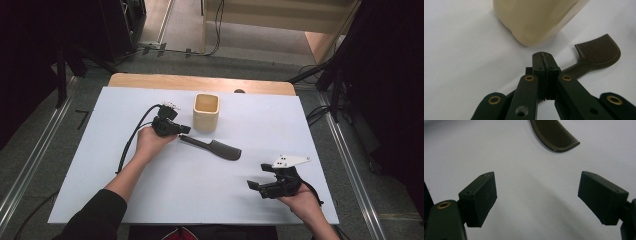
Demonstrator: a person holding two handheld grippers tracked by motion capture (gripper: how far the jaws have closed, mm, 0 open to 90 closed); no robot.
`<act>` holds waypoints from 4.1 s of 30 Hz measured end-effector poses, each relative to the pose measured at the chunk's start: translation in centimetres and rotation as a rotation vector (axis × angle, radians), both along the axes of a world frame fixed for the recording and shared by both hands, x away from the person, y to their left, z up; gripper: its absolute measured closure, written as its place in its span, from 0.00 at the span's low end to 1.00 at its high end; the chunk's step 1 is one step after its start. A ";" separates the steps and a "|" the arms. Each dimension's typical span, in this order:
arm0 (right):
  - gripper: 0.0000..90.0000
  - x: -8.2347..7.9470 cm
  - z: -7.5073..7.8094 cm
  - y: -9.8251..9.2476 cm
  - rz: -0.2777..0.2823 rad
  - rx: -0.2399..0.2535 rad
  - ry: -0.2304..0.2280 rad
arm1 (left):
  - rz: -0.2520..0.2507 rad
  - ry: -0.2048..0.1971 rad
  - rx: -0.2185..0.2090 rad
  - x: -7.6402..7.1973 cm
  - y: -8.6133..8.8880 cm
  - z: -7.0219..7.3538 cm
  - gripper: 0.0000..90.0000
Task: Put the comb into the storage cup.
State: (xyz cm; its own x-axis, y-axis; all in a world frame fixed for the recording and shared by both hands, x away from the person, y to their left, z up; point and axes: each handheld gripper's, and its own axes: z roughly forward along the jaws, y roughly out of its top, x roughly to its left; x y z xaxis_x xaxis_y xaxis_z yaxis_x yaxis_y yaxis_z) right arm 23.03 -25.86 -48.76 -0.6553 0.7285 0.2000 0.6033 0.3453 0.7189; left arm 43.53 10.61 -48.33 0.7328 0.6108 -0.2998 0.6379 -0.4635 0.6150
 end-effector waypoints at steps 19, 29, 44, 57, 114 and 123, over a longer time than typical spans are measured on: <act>0.15 0.0 0.0 0.1 0.007 0.001 0.000 | -0.009 0.015 0.029 -0.2 0.2 -0.9 1.00; 0.15 0.0 0.0 0.1 0.007 0.002 0.005 | -0.017 0.019 0.033 -0.3 0.2 -1.1 1.00; 0.15 0.0 0.0 0.2 0.010 0.004 0.007 | -0.036 0.023 0.031 -1.0 0.2 -1.3 1.00; 0.15 0.0 0.0 0.2 0.013 0.006 0.003 | -0.035 0.030 0.023 -1.7 0.3 -1.7 1.00; 0.15 0.0 0.1 0.2 0.019 0.008 -0.006 | -0.067 -0.069 -0.090 -8.6 1.9 2.5 0.46; 0.15 0.0 0.2 0.3 0.020 0.008 -0.006 | -0.092 -0.092 -0.096 -10.9 3.1 2.7 0.39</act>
State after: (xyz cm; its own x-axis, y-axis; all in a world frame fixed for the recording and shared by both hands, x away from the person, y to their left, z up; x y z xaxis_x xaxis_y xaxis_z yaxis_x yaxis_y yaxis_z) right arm 23.04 -25.59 -48.58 -0.6710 0.7134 0.2019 0.5919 0.3514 0.7253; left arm 32.62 13.72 -45.60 0.8113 0.5121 -0.2821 0.5343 -0.4538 0.7132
